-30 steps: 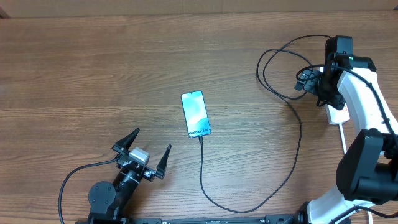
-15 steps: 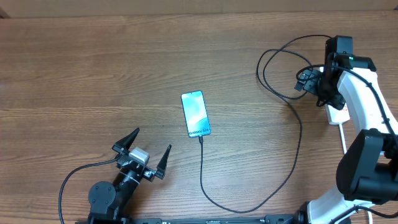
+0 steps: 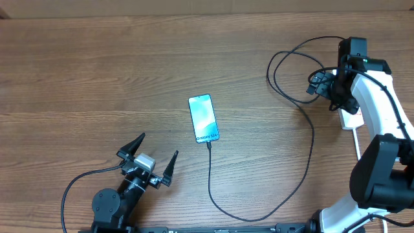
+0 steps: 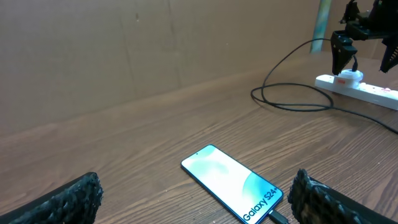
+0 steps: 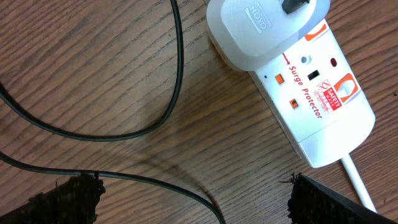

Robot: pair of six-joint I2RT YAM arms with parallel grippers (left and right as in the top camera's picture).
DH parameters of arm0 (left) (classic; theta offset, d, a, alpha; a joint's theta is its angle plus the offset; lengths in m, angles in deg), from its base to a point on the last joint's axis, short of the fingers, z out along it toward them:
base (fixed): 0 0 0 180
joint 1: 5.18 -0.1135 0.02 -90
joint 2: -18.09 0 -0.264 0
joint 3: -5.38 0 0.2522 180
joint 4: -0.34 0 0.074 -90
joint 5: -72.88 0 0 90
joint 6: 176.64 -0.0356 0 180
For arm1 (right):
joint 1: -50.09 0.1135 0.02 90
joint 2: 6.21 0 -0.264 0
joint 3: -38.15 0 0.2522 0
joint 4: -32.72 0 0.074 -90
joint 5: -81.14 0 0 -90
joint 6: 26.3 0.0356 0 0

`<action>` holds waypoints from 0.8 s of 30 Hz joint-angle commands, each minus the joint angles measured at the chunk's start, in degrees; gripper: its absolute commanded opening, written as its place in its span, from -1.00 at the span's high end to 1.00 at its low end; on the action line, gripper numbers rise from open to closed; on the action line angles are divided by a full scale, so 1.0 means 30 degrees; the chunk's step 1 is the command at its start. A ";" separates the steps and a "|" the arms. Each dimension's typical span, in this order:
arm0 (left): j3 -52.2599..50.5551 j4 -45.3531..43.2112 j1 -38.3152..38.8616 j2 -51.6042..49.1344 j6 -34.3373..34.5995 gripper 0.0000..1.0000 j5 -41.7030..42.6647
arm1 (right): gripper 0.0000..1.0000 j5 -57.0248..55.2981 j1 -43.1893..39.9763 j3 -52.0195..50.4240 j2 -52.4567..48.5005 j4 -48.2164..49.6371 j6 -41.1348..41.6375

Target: Plug charger to phone and switch on socket

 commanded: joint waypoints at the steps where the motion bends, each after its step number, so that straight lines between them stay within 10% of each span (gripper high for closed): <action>1: -0.0138 -0.0095 -0.0051 0.0211 0.0117 -1.00 0.0080 | -1.00 -0.0262 0.0007 0.0189 0.0364 0.0109 -0.0080; 24: -0.0138 -0.0095 -0.0051 0.0211 0.0117 -0.99 0.0080 | -1.00 -0.0262 0.5260 0.0189 0.7417 0.0109 -0.0080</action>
